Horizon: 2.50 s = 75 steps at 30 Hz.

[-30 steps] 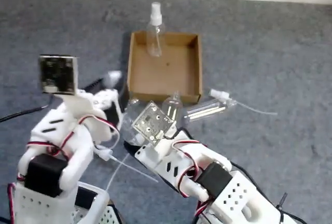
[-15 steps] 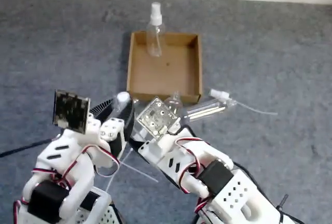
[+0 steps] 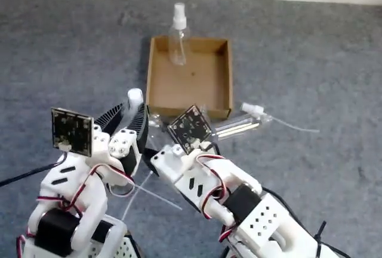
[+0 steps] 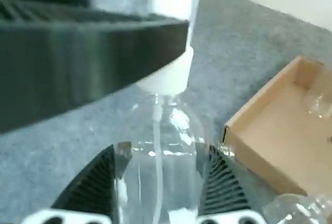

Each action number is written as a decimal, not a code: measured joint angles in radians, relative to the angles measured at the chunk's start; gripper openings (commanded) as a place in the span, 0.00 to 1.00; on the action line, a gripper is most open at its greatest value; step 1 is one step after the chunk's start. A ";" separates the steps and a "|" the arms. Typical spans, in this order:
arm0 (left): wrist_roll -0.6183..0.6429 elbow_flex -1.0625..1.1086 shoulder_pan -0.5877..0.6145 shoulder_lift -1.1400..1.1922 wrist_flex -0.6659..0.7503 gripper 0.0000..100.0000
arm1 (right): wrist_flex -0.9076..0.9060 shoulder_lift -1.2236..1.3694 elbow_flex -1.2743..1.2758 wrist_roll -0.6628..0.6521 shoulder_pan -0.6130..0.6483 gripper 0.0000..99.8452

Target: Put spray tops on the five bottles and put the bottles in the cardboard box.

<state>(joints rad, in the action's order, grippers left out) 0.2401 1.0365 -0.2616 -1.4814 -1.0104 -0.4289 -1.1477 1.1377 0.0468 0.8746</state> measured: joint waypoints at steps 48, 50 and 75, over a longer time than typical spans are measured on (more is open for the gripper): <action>-0.187 0.192 0.044 0.009 0.241 0.32 | -0.273 0.594 -0.663 0.114 -0.172 0.00; -0.187 0.206 0.044 0.009 0.269 0.32 | -0.310 0.594 -0.663 0.114 -0.152 0.00; -0.187 0.239 0.129 0.009 0.333 0.32 | -0.462 0.354 -0.664 0.032 -0.342 0.00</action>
<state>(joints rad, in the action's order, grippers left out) 0.0529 1.2758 -0.1327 -1.4722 -0.6774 -0.8907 -0.7933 0.4733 0.0790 0.5324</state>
